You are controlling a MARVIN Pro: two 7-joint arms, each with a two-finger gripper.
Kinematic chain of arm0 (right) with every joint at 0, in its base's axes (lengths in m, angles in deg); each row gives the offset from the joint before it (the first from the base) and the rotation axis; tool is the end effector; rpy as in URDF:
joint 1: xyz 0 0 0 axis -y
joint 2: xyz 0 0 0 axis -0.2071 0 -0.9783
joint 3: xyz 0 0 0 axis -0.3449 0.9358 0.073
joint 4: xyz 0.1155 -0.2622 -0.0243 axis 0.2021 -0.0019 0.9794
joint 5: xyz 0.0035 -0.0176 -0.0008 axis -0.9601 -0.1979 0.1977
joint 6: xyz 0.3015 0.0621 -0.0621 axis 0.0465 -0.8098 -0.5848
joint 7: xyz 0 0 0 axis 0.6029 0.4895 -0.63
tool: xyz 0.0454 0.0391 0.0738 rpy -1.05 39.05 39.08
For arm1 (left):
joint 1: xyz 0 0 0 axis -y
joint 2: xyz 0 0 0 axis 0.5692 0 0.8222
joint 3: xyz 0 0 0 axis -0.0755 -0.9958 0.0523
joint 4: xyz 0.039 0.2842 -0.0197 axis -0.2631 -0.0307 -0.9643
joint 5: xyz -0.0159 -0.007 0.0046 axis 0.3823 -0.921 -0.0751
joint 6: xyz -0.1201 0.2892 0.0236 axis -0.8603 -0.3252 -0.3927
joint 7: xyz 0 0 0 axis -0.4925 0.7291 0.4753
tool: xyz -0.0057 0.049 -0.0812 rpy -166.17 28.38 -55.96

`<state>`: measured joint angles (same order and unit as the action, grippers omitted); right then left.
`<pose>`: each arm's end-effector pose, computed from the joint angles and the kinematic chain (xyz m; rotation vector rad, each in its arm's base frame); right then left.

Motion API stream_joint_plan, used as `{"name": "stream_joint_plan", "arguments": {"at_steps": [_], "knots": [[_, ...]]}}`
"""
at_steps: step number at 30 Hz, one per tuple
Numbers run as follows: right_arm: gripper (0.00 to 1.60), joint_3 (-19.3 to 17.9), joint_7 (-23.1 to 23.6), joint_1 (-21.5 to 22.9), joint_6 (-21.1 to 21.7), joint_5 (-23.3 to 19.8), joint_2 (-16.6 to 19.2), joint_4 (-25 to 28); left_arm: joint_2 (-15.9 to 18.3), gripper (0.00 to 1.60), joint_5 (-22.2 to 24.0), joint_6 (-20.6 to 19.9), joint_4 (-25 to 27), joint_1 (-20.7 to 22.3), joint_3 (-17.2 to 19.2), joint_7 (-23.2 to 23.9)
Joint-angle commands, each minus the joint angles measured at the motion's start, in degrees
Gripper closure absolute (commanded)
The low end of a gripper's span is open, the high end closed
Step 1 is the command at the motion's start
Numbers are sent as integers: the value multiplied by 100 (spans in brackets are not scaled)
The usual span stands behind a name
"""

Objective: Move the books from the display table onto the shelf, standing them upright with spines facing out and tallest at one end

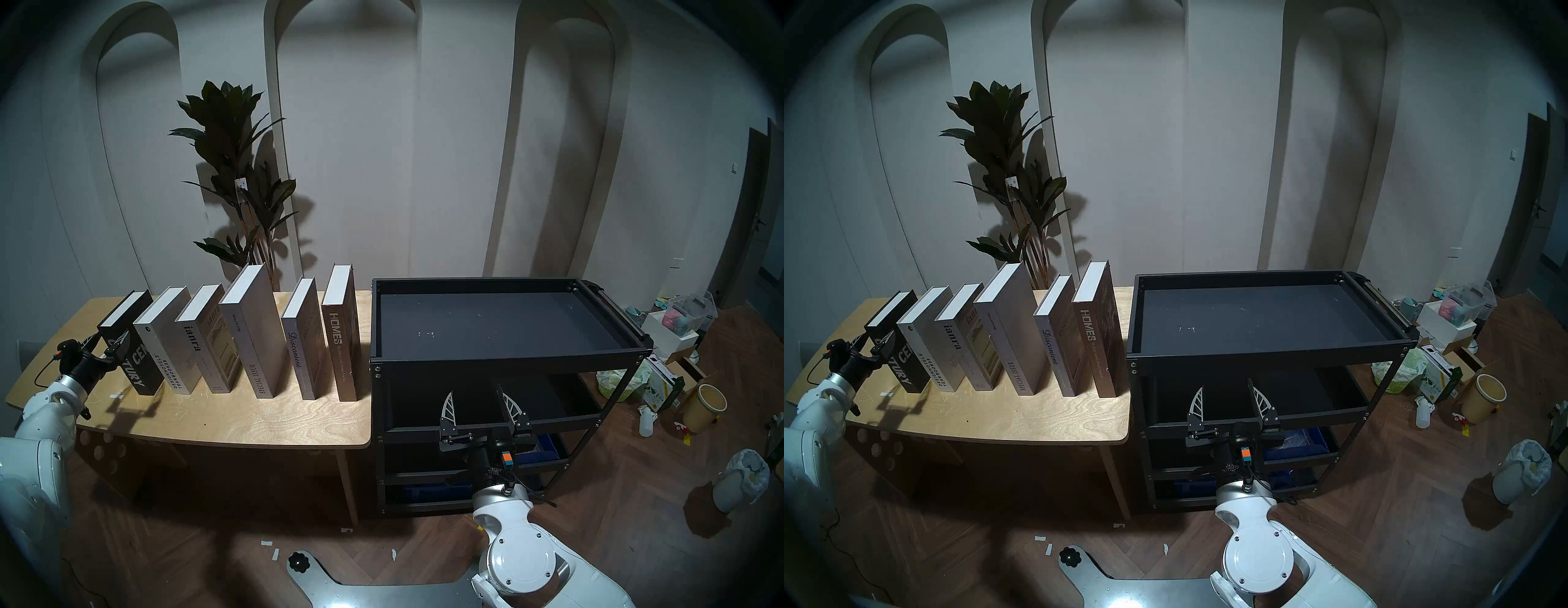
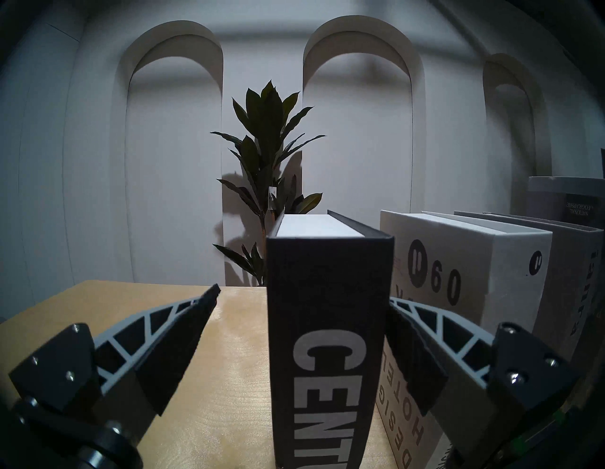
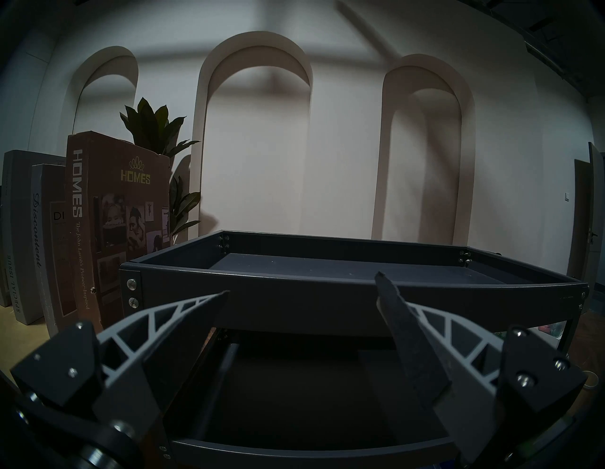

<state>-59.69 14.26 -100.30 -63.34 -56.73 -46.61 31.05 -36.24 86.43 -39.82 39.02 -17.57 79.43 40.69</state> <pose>0.2598 0.0750 -0.3122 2.1010 0.0921 2.2773 0.3811 0.4582 -0.2665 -2.1512 -0.0446 -2.2534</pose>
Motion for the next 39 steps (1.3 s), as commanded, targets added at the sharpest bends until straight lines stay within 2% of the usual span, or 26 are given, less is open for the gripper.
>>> {"name": "stream_joint_plan", "arguments": {"at_steps": [1, 5, 6, 7, 18, 27, 39], "knots": [[0, -8, -3, 32, -3, 8, -2, 122, 58, 0, -57, -3, 48, 311, -58, 9], [0, 0, -13, 37, -2, 2, 7, 122, 22, 0, -93, -41, 11, 357, -101, -45], [0, 5, -19, 41, -1, -2, 13, 123, -7, 96, -147, -71, -10, 392, -152, -123], [0, 8, -23, 43, -1, -4, 17, 123, -23, 160, -160, -62, -22, 398, -164, -137], [0, 33, -53, 57, 8, -25, 49, 134, -34, 160, -229, 93, -119, 468, -205, -281], [0, 57, -79, 77, -3, -38, 71, 122, 327, 160, -165, 268, 156, 461, -87, 80], [0, 92, -118, 107, -13, -56, 99, 101, 763, 160, -14, 280, 564, 476, 154, 621]]}}
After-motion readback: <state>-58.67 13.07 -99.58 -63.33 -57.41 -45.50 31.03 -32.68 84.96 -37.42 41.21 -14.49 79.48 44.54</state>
